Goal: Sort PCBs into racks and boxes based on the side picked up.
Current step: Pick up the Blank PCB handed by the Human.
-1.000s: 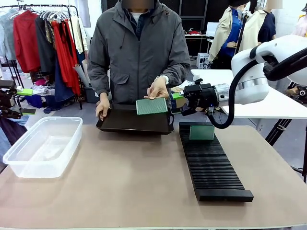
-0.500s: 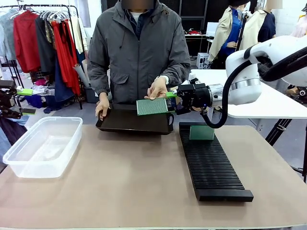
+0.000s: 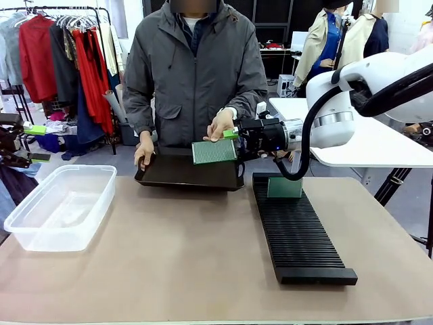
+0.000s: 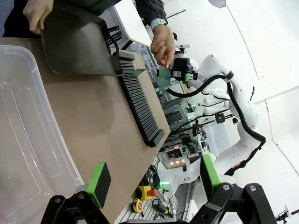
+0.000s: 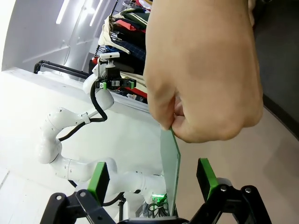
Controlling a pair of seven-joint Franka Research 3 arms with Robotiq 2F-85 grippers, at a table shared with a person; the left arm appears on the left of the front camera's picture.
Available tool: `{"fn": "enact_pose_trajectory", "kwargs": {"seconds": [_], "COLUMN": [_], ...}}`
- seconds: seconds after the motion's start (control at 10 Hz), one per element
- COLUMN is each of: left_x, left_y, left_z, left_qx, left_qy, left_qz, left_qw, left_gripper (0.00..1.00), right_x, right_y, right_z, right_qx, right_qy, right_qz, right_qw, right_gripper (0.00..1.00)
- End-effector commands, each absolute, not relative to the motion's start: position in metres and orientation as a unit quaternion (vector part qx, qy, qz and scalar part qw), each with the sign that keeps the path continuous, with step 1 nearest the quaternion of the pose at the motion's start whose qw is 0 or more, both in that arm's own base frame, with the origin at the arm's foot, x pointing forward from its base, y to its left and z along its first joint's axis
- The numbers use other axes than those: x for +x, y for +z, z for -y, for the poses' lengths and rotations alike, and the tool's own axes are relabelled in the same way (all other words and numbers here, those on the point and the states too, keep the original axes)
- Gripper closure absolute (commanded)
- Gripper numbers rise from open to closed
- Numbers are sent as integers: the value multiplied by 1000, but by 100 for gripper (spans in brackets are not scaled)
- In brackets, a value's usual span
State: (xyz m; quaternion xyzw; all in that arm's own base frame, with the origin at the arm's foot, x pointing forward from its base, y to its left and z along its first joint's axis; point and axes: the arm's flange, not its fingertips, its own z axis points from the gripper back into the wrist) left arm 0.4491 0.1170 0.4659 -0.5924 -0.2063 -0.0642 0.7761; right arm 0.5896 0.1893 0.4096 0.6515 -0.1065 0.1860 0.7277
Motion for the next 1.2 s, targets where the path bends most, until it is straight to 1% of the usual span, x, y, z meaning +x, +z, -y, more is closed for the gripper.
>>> {"fn": "enact_pose_trajectory", "kwargs": {"seconds": [0.0, 0.1, 0.5, 0.6, 1.1], "left_x": [448, 448, 448, 448, 448], "left_y": [467, 467, 467, 467, 467], "left_z": [-117, -117, -117, -117, -117], "left_qx": [-593, -593, -593, -593, -593], "left_qy": [-60, -60, -60, -60, -60], "left_qz": [204, 204, 204, 204, 204], "left_qw": [777, 777, 777, 777, 777], "left_gripper": [0, 0, 0, 0, 0], "right_x": [598, 599, 600, 601, 603], "right_y": [413, 412, 408, 406, 402], "right_z": [-198, -198, -198, -200, -203], "right_qx": [656, 656, 664, 662, 660], "right_qy": [168, 165, 140, 140, 131], "right_qz": [116, 119, 137, 131, 119], "right_qw": [727, 726, 722, 725, 730], "right_gripper": [4, 17, 96, 100, 100]}}
